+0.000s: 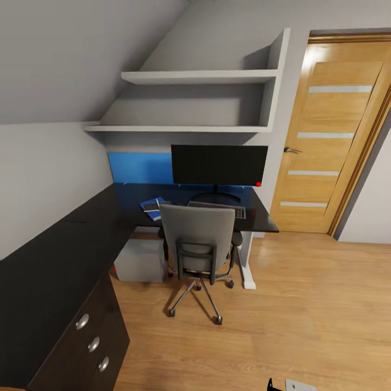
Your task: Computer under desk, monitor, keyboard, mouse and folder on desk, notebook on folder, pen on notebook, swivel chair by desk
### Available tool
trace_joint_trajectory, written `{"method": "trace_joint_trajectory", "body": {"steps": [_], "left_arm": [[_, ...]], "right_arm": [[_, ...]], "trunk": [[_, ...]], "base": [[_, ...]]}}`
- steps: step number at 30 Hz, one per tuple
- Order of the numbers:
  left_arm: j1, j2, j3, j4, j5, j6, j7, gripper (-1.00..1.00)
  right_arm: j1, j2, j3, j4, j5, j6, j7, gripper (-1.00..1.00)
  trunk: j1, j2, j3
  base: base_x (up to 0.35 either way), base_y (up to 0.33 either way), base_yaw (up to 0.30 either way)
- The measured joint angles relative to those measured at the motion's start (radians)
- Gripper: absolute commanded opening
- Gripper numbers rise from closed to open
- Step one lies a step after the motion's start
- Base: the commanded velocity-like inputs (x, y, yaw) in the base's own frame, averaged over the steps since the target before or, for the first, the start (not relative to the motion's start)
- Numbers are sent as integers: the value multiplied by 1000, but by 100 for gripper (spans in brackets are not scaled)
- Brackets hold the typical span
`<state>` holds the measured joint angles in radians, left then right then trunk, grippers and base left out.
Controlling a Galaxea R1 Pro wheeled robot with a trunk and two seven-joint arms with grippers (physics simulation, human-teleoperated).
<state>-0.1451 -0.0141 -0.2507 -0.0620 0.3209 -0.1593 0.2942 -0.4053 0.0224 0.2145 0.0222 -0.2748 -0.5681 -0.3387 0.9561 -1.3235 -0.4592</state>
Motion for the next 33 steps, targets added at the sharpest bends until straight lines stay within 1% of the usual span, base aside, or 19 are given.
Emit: {"method": "trace_joint_trajectory", "body": {"steps": [5,11,16,24,33], "left_arm": [[0,-4,1,0,0,0,0,100],[0,-9,0,0,-2,-1,0,100],[0,-25,-5,0,-3,-1,0,100],[0,-29,-7,0,-5,-4,0,100],[0,-27,-7,0,-5,-5,0,100]], "right_arm": [[0,0,0,0,0,0,0,100],[0,0,0,0,0,0,0,100],[0,-1,0,0,0,0,0,100],[0,0,0,0,0,0,0,100],[0,0,0,0,0,0,0,100]], "trunk": [[-19,35,16],[-19,35,16],[-19,35,16],[-19,35,16],[-19,35,16]], "base": [[0,0,0],[0,0,0],[0,0,0],[0,0,0],[0,0,0]]}}
